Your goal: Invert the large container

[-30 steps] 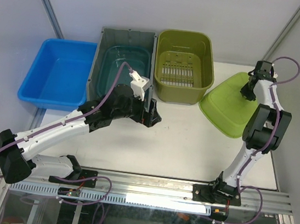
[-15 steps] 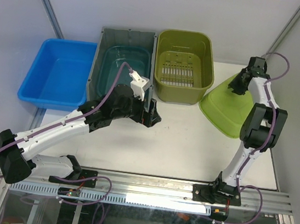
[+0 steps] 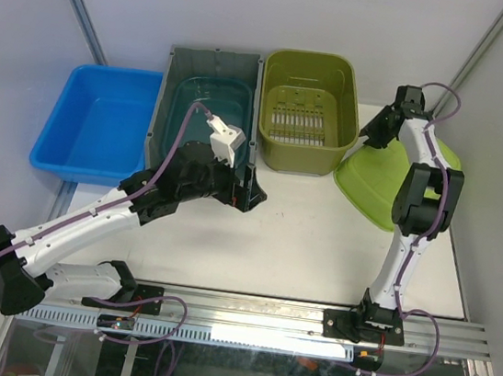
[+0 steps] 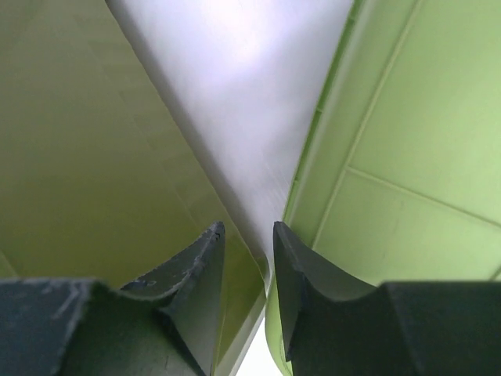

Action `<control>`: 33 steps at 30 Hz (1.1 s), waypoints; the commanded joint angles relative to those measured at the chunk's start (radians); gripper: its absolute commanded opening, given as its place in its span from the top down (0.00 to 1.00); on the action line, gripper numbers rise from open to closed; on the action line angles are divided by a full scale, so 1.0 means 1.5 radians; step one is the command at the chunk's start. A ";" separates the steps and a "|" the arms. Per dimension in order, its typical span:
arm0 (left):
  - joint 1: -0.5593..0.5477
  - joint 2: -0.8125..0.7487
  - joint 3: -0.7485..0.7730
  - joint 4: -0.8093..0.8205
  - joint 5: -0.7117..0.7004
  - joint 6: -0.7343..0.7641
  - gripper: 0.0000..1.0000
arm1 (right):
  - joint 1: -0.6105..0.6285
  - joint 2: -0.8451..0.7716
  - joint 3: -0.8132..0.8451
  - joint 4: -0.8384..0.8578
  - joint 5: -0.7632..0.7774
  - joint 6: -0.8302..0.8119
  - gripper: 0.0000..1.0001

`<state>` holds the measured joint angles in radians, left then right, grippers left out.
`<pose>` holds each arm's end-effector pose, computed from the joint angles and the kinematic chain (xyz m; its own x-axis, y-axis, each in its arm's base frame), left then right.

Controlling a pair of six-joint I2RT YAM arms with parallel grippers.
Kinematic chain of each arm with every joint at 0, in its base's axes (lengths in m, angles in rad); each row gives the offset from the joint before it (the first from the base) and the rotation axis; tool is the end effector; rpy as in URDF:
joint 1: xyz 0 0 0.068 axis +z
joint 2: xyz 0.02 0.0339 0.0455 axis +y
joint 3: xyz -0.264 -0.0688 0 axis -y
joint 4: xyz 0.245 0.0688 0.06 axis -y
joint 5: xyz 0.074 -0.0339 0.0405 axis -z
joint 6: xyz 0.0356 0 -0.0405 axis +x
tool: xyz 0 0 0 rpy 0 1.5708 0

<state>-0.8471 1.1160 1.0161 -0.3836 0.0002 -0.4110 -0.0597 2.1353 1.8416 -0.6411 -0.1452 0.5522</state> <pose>0.1661 -0.1880 0.3350 -0.5816 0.0549 -0.8116 0.5641 0.7461 -0.3538 0.4775 -0.0234 0.2352 -0.6977 0.5617 -0.4446 0.3985 0.8201 0.4107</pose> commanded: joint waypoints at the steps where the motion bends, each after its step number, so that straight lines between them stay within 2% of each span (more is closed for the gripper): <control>1: 0.003 -0.011 0.000 0.013 -0.007 -0.008 0.01 | -0.001 -0.019 -0.015 -0.035 -0.018 0.009 0.65; 5: 0.003 -0.008 0.003 0.014 -0.001 -0.008 0.01 | -0.001 -0.073 -0.092 -0.052 0.003 -0.014 0.65; 13: 0.002 0.003 0.010 0.018 0.019 -0.011 0.01 | 0.007 -0.135 -0.166 -0.146 0.043 -0.093 0.63; 20: 0.002 0.001 0.011 0.020 0.023 -0.014 0.01 | 0.004 -0.323 -0.296 -0.159 0.061 -0.120 0.62; 26: 0.002 -0.005 0.003 0.021 0.026 -0.012 0.01 | -0.092 -0.593 -0.520 -0.048 0.080 -0.012 0.49; 30: 0.002 -0.008 0.002 0.020 0.029 -0.006 0.01 | -0.179 -0.716 -0.644 -0.061 0.122 0.103 0.49; 33: 0.002 -0.009 0.003 0.021 0.030 -0.002 0.01 | -0.238 -0.753 -0.713 -0.083 0.127 0.184 0.49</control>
<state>-0.8471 1.1240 1.0145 -0.3843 0.0280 -0.4126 -0.3416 1.0367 0.8726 -0.7620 0.0048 0.6369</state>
